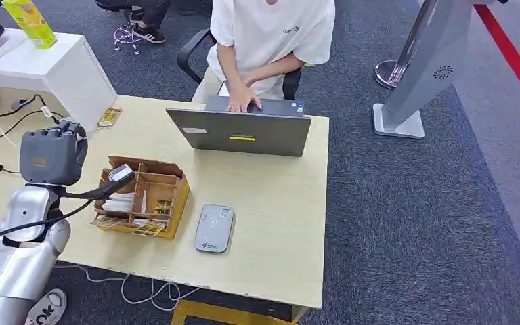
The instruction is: Pass the card to the sensor for recognition and then transmit it.
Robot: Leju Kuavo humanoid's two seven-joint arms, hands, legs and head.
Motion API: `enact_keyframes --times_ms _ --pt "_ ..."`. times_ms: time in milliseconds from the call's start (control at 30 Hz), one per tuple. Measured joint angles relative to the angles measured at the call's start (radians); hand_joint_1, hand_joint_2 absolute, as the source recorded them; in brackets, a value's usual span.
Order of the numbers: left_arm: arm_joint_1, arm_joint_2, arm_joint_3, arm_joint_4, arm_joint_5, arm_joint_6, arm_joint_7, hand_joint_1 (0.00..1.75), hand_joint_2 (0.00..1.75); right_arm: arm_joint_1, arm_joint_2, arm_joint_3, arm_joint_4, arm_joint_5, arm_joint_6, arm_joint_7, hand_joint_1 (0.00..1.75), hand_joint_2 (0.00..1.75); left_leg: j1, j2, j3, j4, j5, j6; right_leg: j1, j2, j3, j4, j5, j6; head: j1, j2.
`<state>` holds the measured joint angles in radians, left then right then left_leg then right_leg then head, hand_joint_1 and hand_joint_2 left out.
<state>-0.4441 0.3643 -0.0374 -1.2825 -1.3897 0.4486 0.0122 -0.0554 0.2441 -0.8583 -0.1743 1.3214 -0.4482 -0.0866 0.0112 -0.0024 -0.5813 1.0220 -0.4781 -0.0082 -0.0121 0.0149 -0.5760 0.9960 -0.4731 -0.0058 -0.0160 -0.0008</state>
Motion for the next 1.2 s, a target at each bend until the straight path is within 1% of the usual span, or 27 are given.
enact_keyframes --times_ms 300,333,367,400,433,467,500,533,567,600,667,733,833,1200 --pt "0.0 0.0 0.0 0.0 0.0 0.0 0.0 1.75 1.75 0.0 0.0 0.0 0.0 0.0 0.0 0.0 0.0 0.0 0.0 0.0 0.001 0.0 0.0 0.0 0.0 0.0 -0.001 0.0 0.0 0.0 0.0 0.0" --pt "0.0 -0.002 -0.001 0.0 0.002 -0.005 -0.015 1.75 1.75 0.0 0.0 0.0 0.0 0.002 0.0 0.0 0.0 0.0 0.0 0.0 0.001 0.0 0.0 0.0 0.0 0.0 -0.001 0.0 0.0 0.0 0.0 0.0" --pt "0.002 -0.013 -0.006 -0.003 0.0 -0.018 -0.043 1.75 1.75 0.0 0.0 0.0 0.0 0.007 0.0 0.002 0.0 0.0 0.0 0.001 0.001 0.001 0.0 0.0 0.0 0.0 -0.003 -0.001 0.0 0.0 0.0 0.0" --pt "0.007 -0.044 -0.018 -0.009 -0.026 -0.042 -0.082 1.75 1.75 0.001 0.0 0.003 0.0 0.013 0.0 0.007 0.0 0.0 -0.002 -0.001 0.001 0.001 0.0 0.0 -0.001 -0.001 -0.003 -0.001 0.0 0.0 -0.002 0.0" --pt "0.012 -0.09 -0.039 -0.01 -0.076 -0.045 -0.092 1.75 1.75 0.002 0.002 0.008 0.0 0.021 0.0 0.013 0.0 0.0 -0.003 -0.005 0.001 0.001 0.0 0.001 -0.002 -0.005 -0.001 -0.002 -0.003 0.004 -0.007 0.0" --pt "0.021 -0.147 -0.094 -0.009 -0.132 -0.038 -0.052 1.75 1.75 0.001 0.004 0.013 0.001 0.028 0.0 0.017 0.0 0.0 -0.004 -0.013 0.001 0.001 0.001 0.004 -0.003 -0.011 0.002 -0.001 -0.005 0.007 -0.009 0.0" --pt "0.03 -0.186 -0.159 -0.005 -0.163 -0.029 0.014 1.75 1.75 -0.003 0.006 0.015 0.001 0.03 0.0 0.019 0.0 0.0 -0.004 -0.017 0.0 0.001 0.001 0.004 -0.003 -0.016 0.007 -0.001 -0.005 0.008 -0.005 0.0" --pt "0.039 -0.217 -0.237 0.002 -0.174 -0.021 0.083 1.75 1.75 -0.009 0.011 0.016 0.001 0.03 0.0 0.02 0.0 0.0 -0.003 -0.016 -0.001 0.001 0.0 0.004 -0.003 -0.015 0.007 -0.001 -0.004 0.008 0.004 0.0" --pt "0.047 -0.234 -0.289 0.006 -0.174 -0.013 0.11 1.75 1.75 -0.012 0.012 0.017 0.001 0.03 0.0 0.02 0.0 0.0 -0.004 -0.012 0.0 0.001 -0.001 0.005 -0.003 -0.011 0.006 -0.001 -0.003 0.008 0.009 0.0" --pt "0.049 -0.251 -0.325 0.009 -0.169 -0.011 0.125 1.75 1.75 -0.011 0.014 0.018 0.001 0.03 0.002 0.02 0.0 0.0 -0.004 -0.007 0.0 0.001 -0.002 0.006 -0.004 -0.005 0.005 -0.001 -0.001 0.008 0.008 0.0" --pt "0.044 -0.272 -0.356 0.011 -0.148 -0.011 0.123 1.75 1.75 -0.007 0.014 0.02 0.001 0.029 0.003 0.021 0.0 0.0 -0.005 -0.004 0.001 0.002 -0.002 0.007 -0.004 -0.003 0.004 -0.002 -0.001 0.009 0.007 0.0" --pt "0.042 -0.28 -0.387 0.011 -0.132 -0.013 0.104 1.75 1.75 -0.001 0.014 0.021 0.001 0.027 0.003 0.021 0.0 0.0 -0.005 -0.005 0.0 0.002 -0.002 0.007 -0.004 -0.004 0.004 -0.002 -0.001 0.009 0.007 0.0" --pt "0.043 -0.291 -0.405 0.011 -0.125 -0.019 0.09 1.75 1.75 -0.002 0.014 0.022 0.001 0.027 0.003 0.019 0.0 0.0 -0.004 -0.004 0.001 0.002 -0.002 0.007 -0.004 -0.004 0.004 -0.002 -0.001 0.009 0.007 0.0" --pt "0.044 -0.296 -0.405 0.011 -0.122 -0.025 0.077 1.75 1.75 0.0 0.014 0.025 0.001 0.03 0.003 0.016 0.0 0.0 -0.003 -0.004 0.001 0.001 -0.002 0.006 -0.003 -0.004 0.004 -0.001 -0.001 0.009 0.006 0.0"
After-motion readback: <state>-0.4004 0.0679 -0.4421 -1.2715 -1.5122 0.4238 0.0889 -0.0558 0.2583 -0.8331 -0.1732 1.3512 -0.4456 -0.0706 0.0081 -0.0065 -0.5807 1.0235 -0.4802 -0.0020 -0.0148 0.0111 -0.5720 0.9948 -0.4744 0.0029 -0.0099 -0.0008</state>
